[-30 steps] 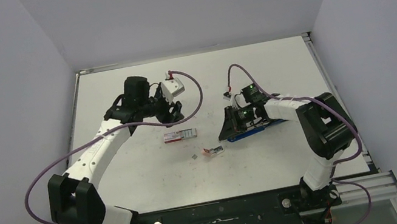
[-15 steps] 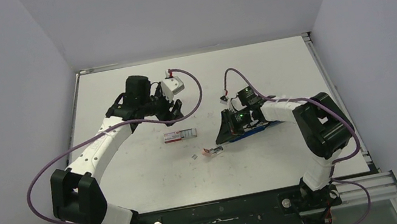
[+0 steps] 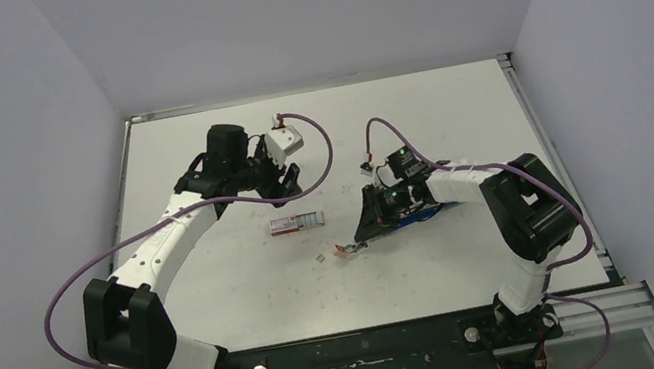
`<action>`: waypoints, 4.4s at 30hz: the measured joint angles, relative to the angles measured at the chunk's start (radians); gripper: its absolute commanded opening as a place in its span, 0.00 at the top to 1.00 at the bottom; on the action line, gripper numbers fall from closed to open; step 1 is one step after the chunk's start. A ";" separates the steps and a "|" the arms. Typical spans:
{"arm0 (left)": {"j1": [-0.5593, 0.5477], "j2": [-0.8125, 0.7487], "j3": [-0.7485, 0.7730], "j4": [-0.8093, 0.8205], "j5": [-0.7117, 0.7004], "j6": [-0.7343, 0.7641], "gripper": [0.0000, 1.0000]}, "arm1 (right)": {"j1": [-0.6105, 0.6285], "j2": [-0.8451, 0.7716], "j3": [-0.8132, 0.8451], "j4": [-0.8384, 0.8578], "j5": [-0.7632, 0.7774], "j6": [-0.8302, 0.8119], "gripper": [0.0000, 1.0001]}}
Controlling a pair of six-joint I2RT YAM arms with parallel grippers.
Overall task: Load the staples into the stapler
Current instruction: Install the staple into the stapler, then adjust the stapler at the center of the board, then install the staple into the stapler.
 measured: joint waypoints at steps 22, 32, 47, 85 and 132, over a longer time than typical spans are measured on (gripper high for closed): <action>0.000 0.000 -0.002 0.019 -0.007 -0.001 0.41 | 0.002 0.000 -0.019 0.004 0.054 0.047 0.95; 0.000 0.000 -0.007 0.022 -0.010 -0.002 0.41 | 0.003 0.000 -0.029 0.010 0.065 0.069 0.95; 0.000 0.000 -0.019 0.026 -0.010 -0.002 0.41 | 0.002 0.026 -0.030 0.035 0.070 0.085 0.95; 0.000 0.000 -0.025 0.026 -0.011 -0.002 0.40 | 0.030 0.040 0.029 -0.040 0.108 0.029 0.95; 0.018 -0.019 -0.045 0.034 -0.030 -0.019 0.40 | 0.098 0.197 0.463 -0.570 0.076 -0.573 0.95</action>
